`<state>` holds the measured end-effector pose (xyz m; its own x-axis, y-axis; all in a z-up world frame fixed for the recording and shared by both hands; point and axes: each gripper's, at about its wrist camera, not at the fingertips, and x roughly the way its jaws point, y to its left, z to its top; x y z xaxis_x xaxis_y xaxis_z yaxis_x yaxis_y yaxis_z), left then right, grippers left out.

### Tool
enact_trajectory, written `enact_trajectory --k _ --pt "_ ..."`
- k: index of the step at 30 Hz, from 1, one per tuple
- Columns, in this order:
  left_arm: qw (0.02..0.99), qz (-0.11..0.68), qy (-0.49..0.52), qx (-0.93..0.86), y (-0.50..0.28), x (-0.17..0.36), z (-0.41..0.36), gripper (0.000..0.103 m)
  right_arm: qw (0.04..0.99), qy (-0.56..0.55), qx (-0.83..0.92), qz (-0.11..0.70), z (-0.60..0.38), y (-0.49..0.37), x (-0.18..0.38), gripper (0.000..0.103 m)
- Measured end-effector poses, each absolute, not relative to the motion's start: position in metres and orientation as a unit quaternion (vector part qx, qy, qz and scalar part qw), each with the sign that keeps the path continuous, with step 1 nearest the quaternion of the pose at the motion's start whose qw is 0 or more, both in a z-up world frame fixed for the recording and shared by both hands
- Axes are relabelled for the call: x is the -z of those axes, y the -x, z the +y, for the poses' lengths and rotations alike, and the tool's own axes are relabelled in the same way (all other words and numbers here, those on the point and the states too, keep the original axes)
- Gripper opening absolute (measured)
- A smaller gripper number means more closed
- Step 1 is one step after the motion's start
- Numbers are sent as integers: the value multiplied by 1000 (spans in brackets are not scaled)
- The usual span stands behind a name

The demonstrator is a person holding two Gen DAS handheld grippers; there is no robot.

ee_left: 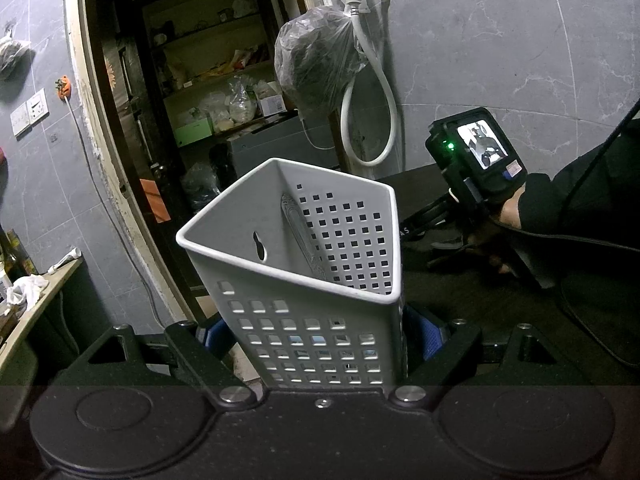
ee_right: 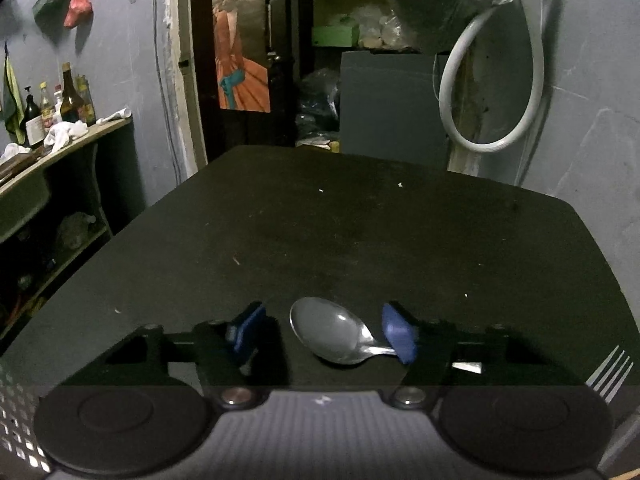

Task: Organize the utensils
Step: 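Move the right tool to the silver spoon and grasp it, then lift the silver spoon with the right tool toward the caddy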

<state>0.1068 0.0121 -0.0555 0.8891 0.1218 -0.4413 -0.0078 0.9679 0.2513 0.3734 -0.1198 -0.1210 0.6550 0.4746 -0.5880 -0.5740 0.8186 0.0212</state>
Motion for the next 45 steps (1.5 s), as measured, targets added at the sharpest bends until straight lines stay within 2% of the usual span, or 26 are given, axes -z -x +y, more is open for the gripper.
enact_trajectory --k 5,9,14,15,17,22,24,33,45 --pt "964 233 -122 -34 -107 56 12 87 906 96 -289 296 -123 -367 119 65" --pt "964 233 -122 -34 -106 55 12 88 908 81 -287 296 -127 -367 120 48" --pt "964 232 -122 -35 -107 55 12 87 907 79 -291 294 -130 -365 120 40" --pt "965 231 -122 -35 -106 56 12 87 907 80 -292 293 -130 -364 120 32" --pt "965 231 -122 -35 -106 56 12 87 906 78 -295 292 -132 -362 120 25" --pt "965 230 -124 -35 -105 56 12 87 905 83 -300 288 -132 -356 119 20" --pt "965 229 -124 -35 -104 56 12 87 906 88 -304 283 -133 -353 116 13" --pt "965 228 -124 -35 -104 57 12 87 914 69 -312 250 -141 -343 85 5" --pt "966 224 -127 -31 -103 58 13 87 925 -73 -282 243 -189 -355 52 4"
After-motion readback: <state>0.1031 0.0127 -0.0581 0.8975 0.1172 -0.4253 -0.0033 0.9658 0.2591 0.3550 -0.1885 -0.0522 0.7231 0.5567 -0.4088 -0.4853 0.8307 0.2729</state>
